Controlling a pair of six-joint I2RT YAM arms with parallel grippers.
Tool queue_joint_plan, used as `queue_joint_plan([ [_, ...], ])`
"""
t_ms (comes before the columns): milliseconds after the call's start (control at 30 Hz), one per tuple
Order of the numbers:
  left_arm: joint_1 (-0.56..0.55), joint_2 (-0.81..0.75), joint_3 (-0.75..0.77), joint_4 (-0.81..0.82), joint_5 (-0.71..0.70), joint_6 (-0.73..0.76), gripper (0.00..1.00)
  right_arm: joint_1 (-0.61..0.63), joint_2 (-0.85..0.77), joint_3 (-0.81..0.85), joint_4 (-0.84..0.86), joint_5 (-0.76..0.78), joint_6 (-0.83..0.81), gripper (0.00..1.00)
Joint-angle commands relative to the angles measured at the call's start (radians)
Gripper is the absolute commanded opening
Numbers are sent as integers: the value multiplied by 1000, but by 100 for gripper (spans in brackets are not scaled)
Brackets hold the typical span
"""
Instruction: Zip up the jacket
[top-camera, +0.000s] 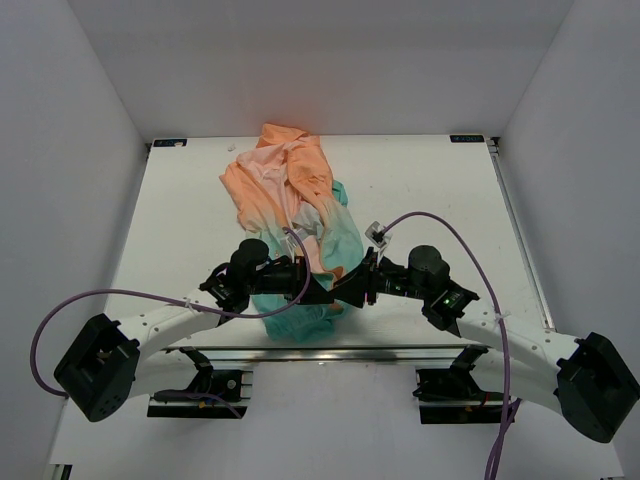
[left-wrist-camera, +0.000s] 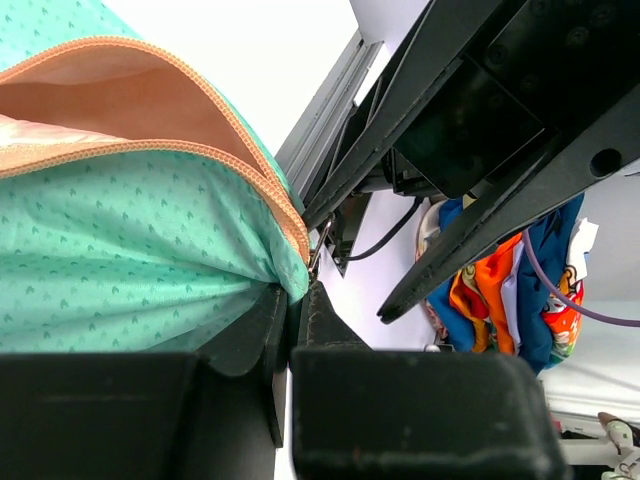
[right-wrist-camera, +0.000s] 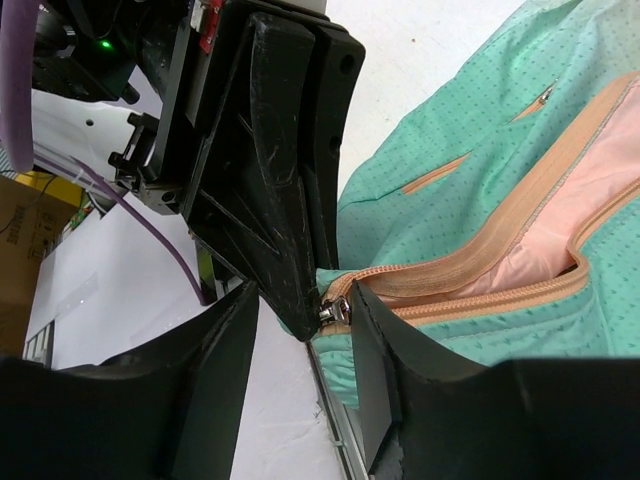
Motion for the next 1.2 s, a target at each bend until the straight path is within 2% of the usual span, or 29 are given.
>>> queue_joint_plan([
  [0,4,-12,0,36,-1,-13,0,5,-1,-3,28,2,5,47],
  [100,4,-17,-4,45,-4,-24,0,3,13,-5,35,5,11,47],
  [167,4,-19,-11,55,-4,-33,0,5,21,-5,42,13,14,42],
  [200,4,-20,-12,56,-6,-36,0,3,21,-8,51,10,21,36],
  [300,4,-19,-12,55,-9,-40,0,5,22,-12,67,13,28,32],
  [500,4,-14,-17,71,-6,-54,0,6,22,-17,53,56,31,10],
  [533,4,-14,-18,74,-4,-59,0,6,21,-17,51,68,30,1],
  [633,4,-11,-18,79,2,-65,0,14,16,-11,27,100,7,0],
  [767,4,7,28,-26,2,-44,0,28,10,10,-19,162,-50,0],
  [800,4,21,37,-46,8,-28,13,32,9,12,-21,177,-59,0],
  [867,4,32,42,-65,20,-24,19,34,-4,24,-21,192,-85,0],
  [900,4,35,39,-61,26,-24,28,34,-5,27,-19,191,-93,0],
  [1000,4,34,37,-57,20,-28,31,34,-1,44,-25,159,-107,0],
  [1167,6,34,43,-38,7,-28,32,34,28,35,11,107,-73,0],
])
